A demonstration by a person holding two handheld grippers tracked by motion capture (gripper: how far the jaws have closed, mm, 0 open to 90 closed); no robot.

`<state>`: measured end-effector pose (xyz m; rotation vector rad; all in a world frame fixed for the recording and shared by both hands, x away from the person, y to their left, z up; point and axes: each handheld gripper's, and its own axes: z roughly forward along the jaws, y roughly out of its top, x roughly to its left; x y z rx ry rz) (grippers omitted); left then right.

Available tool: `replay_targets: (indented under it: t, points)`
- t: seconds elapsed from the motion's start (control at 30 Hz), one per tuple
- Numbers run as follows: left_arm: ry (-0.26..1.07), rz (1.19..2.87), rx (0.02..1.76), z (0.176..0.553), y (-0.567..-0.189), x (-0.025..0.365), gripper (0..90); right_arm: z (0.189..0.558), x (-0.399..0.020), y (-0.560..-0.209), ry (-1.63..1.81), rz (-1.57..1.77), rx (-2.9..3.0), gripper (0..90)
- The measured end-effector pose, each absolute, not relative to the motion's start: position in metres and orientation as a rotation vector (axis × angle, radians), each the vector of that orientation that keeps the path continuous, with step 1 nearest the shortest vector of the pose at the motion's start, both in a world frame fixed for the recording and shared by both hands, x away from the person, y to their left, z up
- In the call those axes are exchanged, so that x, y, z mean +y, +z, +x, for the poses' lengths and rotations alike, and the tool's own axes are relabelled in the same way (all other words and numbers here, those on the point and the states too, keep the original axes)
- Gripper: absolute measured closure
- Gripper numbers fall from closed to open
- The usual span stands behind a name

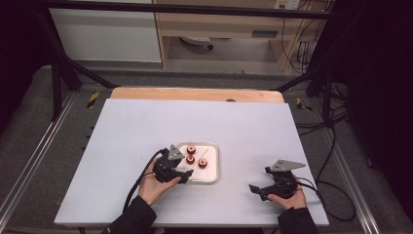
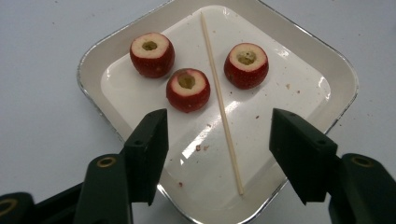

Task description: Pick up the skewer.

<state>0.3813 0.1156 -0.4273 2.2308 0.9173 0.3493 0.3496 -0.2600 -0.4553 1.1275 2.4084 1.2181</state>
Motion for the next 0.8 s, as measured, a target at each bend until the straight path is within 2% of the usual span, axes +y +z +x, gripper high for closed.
replay_targets:
  t: [0.07,0.1,0.33,0.8]
  points:
    - [0.35,2.235,0.921,0.382,-0.429,0.114,40.5,0.35,-0.26,-0.455,1.22,1.125,2.409,1.0]
    - [0.357,2.235,0.923,0.383,-0.431,0.111,46.1,0.35,-0.26,-0.455,1.22,1.125,2.409,1.1]
    - [0.358,2.249,0.933,0.384,-0.437,0.103,61.5,0.35,-0.26,-0.455,1.22,1.123,2.41,1.2]
    - [0.407,2.259,0.936,0.38,-0.442,0.093,78.7,0.349,-0.26,-0.455,1.219,1.126,2.408,1.3]
